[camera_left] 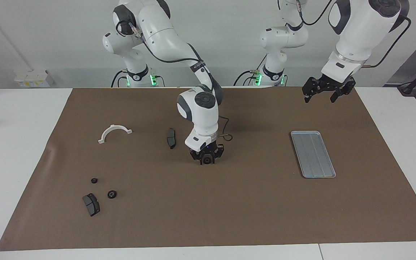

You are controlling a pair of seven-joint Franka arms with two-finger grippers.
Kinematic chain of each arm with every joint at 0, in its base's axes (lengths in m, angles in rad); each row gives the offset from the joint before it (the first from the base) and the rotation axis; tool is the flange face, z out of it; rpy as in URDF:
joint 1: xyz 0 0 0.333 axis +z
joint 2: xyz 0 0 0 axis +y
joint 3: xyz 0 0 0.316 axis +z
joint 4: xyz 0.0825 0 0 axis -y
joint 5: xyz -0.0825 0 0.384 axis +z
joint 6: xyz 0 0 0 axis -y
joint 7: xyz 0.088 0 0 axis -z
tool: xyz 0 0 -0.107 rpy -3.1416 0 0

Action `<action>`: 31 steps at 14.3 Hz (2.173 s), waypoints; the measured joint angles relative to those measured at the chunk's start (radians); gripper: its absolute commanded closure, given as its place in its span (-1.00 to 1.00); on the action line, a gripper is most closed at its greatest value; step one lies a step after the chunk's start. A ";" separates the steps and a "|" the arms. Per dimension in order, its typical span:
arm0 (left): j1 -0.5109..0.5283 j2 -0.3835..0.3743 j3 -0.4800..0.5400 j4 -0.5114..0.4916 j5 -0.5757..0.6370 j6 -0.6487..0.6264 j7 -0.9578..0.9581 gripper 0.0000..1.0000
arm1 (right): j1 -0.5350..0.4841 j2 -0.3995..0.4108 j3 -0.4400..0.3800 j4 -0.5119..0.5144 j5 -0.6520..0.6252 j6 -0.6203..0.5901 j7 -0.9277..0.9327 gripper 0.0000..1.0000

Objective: Place bearing gear from tray to pile
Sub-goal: 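Place the third gear near the bracket with the right gripper while the left gripper rests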

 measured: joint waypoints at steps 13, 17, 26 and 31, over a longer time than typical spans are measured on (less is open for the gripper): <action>0.008 -0.001 0.011 0.011 -0.013 -0.027 0.001 -1.00 | -0.016 -0.009 -0.019 -0.002 -0.001 -0.005 0.010 0.79; 0.008 -0.005 0.004 0.010 0.030 -0.028 0.013 -1.00 | -0.135 -0.017 -0.026 0.007 -0.002 -0.019 -0.063 0.79; 0.009 -0.009 0.012 0.002 0.026 -0.029 0.013 -1.00 | -0.423 -0.081 -0.027 0.004 -0.002 -0.187 -0.295 0.73; 0.010 -0.010 0.015 0.001 0.026 -0.029 0.013 -1.00 | -0.447 -0.087 -0.028 -0.039 -0.002 -0.187 -0.295 -0.47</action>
